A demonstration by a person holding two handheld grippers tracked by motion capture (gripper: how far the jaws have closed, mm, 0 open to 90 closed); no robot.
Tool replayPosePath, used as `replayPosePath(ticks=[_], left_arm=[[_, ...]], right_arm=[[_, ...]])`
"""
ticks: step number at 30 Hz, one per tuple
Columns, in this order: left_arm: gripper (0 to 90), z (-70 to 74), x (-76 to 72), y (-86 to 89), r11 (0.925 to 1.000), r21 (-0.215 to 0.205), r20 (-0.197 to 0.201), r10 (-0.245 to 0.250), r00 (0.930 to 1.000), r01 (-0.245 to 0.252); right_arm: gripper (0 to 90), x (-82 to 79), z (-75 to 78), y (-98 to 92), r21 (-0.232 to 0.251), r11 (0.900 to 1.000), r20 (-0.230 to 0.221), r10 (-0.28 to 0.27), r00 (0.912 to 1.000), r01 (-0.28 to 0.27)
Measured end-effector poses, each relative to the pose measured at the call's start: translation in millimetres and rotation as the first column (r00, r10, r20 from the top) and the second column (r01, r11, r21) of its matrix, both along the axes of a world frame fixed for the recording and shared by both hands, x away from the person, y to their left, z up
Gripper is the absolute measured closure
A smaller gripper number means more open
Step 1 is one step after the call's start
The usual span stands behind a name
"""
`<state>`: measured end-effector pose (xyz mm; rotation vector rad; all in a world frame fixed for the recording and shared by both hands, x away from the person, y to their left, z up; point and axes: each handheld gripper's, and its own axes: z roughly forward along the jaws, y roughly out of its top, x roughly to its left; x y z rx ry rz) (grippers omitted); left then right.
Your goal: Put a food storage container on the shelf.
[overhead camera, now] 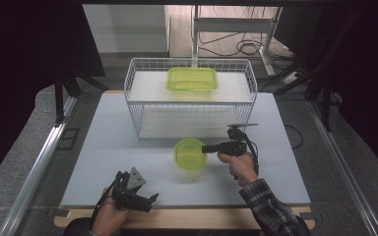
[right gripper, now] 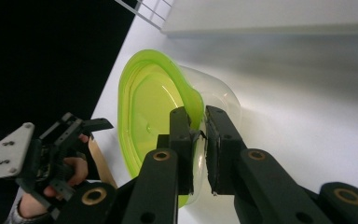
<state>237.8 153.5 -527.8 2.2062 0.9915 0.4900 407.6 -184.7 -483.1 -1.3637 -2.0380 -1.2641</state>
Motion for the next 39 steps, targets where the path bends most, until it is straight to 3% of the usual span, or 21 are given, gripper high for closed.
replayPosePath(ticks=[18,39], left_arm=[[1.3,2.0,-0.2,1.6,0.9999,-0.014,0.011,0.006,0.9999,-0.006],[0.8,2.5,0.1,3.2,0.9998,-0.019,0.016,0.011,0.9998,-0.011]], right_arm=[[82.0,-8.8,55.4,-7.1,0.068,0.998,0.096,0.001,0.9954,-0.008],[82.0,-0.6,134.0,-9.3,0.110,0.994,0.211,-0.020,0.9774,-0.003]])
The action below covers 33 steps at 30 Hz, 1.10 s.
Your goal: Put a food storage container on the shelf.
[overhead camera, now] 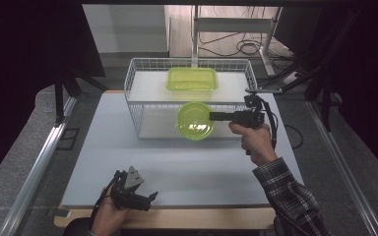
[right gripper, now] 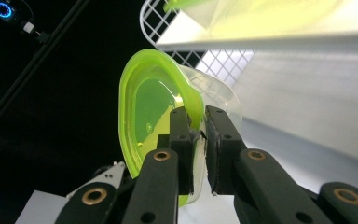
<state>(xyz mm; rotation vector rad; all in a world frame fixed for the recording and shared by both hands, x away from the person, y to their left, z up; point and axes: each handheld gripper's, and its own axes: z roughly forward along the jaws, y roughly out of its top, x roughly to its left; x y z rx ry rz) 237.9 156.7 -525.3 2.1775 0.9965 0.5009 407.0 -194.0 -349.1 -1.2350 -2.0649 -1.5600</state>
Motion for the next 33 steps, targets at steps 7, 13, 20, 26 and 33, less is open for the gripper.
replayPosePath(ticks=[7,13,20,26,33], left_arm=[[0.8,0.1,0.1,0.4,1.0000,-0.001,0.002,0.001,1.0000,-0.001],[0.8,0.6,0.0,1.1,1.0000,0.000,-0.001,0.001,1.0000,-0.001],[0.7,0.6,0.0,1.6,1.0000,-0.002,-0.001,0.001,1.0000,-0.001],[0.8,0.9,-0.1,2.6,1.0000,-0.005,0.001,0.004,1.0000,-0.004],[0.8,1.4,-0.1,4.0,1.0000,-0.005,0.000,0.002,1.0000,-0.002]], right_arm=[[82.0,6.9,22.7,-2.4,0.021,1.000,0.029,-0.019,0.9994,0.018],[82.0,15.9,41.8,-0.6,0.022,0.999,0.057,-0.033,0.9978,0.032],[82.0,30.2,61.1,5.0,0.018,0.998,0.082,-0.056,0.9950,0.055],[82.0,46.5,83.4,14.7,0.004,0.997,0.114,-0.083,0.9900,0.083],[82.0,65.3,91.7,28.0,-0.032,0.993,0.110,-0.108,0.9880,0.112]])
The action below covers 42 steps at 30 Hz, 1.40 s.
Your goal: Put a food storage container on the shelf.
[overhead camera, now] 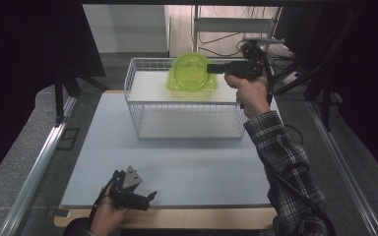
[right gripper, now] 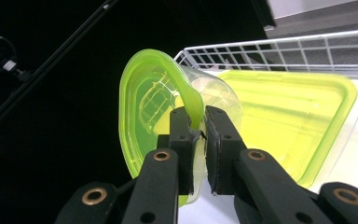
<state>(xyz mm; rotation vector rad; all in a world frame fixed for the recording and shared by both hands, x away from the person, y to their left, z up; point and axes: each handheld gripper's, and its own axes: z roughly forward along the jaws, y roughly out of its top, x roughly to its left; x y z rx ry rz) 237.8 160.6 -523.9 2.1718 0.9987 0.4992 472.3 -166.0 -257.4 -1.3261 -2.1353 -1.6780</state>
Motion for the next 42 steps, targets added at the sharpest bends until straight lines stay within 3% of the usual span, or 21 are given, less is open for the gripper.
replayPosePath(ticks=[8,12,19,28,34,42], left_arm=[[0.8,0.1,0.0,0.9,1.0000,-0.003,0.000,0.000,1.0000,0.000],[0.8,-0.1,0.1,0.8,1.0000,-0.001,0.000,-0.002,1.0000,0.002],[0.8,-0.4,0.2,0.6,1.0000,0.003,-0.003,-0.005,1.0000,0.005],[0.8,-1.1,0.3,0.4,0.9999,0.007,-0.009,-0.008,0.9999,0.008],[0.8,-1.5,0.3,-0.1,0.9998,0.013,-0.012,-0.013,0.9998,0.013],[0.9,-1.7,0.3,-0.1,0.9998,0.016,-0.013,-0.014,0.9998,0.014]], right_arm=[[81.8,18.7,0.0,5.0,-0.044,0.998,-0.027,-0.036,0.9990,0.035],[81.2,25.4,-1.2,5.6,-0.031,0.999,-0.050,-0.038,0.9980,0.036],[75.8,30.8,0.2,10.7,-0.092,0.992,-0.017,-0.091,0.9958,0.089],[69.0,36.7,0.0,17.0,-0.131,0.983,0.002,-0.127,0.9918,0.127],[59.9,37.3,-1.5,21.6,-0.174,0.977,0.011,-0.123,0.9923,0.123],[41.8,34.7,-2.3,20.1,-0.160,0.979,0.053,-0.120,0.9914,0.127]])
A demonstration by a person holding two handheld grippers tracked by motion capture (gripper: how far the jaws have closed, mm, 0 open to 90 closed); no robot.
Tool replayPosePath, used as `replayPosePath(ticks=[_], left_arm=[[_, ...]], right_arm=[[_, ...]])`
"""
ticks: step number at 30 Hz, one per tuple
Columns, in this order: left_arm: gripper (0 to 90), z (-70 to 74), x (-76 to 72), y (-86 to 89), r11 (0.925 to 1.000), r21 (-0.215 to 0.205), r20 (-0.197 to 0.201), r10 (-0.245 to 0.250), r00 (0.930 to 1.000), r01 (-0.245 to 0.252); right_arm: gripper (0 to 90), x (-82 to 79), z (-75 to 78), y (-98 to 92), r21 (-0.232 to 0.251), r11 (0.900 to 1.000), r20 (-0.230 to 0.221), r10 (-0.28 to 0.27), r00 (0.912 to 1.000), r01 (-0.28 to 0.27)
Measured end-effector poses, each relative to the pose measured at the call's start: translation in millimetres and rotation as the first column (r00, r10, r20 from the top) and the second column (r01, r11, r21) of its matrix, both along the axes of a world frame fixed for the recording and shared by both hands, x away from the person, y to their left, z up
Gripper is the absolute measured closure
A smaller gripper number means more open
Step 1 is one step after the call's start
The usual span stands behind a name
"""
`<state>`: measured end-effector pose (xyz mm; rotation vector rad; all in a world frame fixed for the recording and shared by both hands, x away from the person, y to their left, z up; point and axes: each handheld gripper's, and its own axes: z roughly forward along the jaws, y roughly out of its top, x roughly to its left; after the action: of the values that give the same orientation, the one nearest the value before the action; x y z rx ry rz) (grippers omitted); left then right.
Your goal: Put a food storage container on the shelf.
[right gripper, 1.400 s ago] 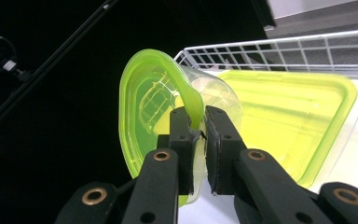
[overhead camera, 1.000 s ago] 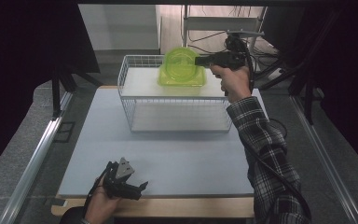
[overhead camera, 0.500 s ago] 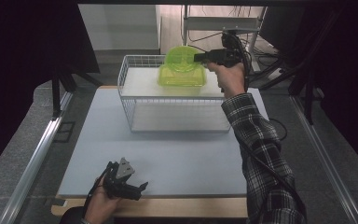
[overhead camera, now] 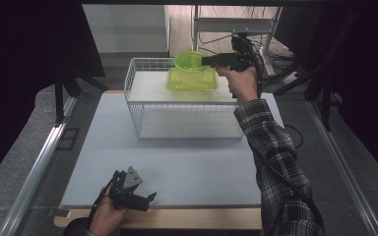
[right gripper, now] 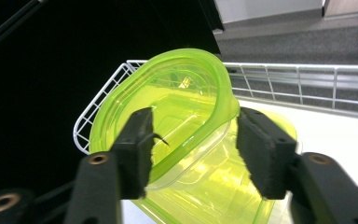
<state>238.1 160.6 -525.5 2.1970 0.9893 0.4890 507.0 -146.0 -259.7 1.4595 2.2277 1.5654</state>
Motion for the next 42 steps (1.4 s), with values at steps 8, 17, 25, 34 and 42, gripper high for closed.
replayPosePath(ticks=[8,17,25,34,42], left_arm=[[0.9,0.5,-0.2,-0.2,1.0000,0.001,0.002,0.001,1.0000,-0.001],[0.8,0.7,-0.2,-0.2,0.9999,-0.013,-0.001,0.005,1.0000,-0.005],[0.8,0.9,-0.3,-0.2,0.9999,-0.014,-0.002,0.004,1.0000,-0.004],[0.8,1.0,-0.2,-0.3,0.9998,-0.021,-0.006,0.003,1.0000,-0.004],[0.9,1.3,-0.3,-0.3,0.9996,-0.028,-0.009,0.003,1.0000,-0.003]], right_arm=[[29.9,-9.3,-2.5,-5.4,0.003,0.999,0.050,0.043,0.9978,-0.043],[20.8,-28.5,-5.7,-4.4,-0.043,0.995,0.125,0.096,0.9875,-0.091],[14.5,-43.0,-12.1,-2.9,-0.084,0.990,0.161,0.129,0.9785,-0.117],[11.0,-55.9,-19.2,-3.7,-0.106,0.984,0.187,0.158,0.9695,-0.140],[9.0,-66.3,-23.7,-3.6,-0.111,0.980,0.194,0.184,0.9637,-0.164]])
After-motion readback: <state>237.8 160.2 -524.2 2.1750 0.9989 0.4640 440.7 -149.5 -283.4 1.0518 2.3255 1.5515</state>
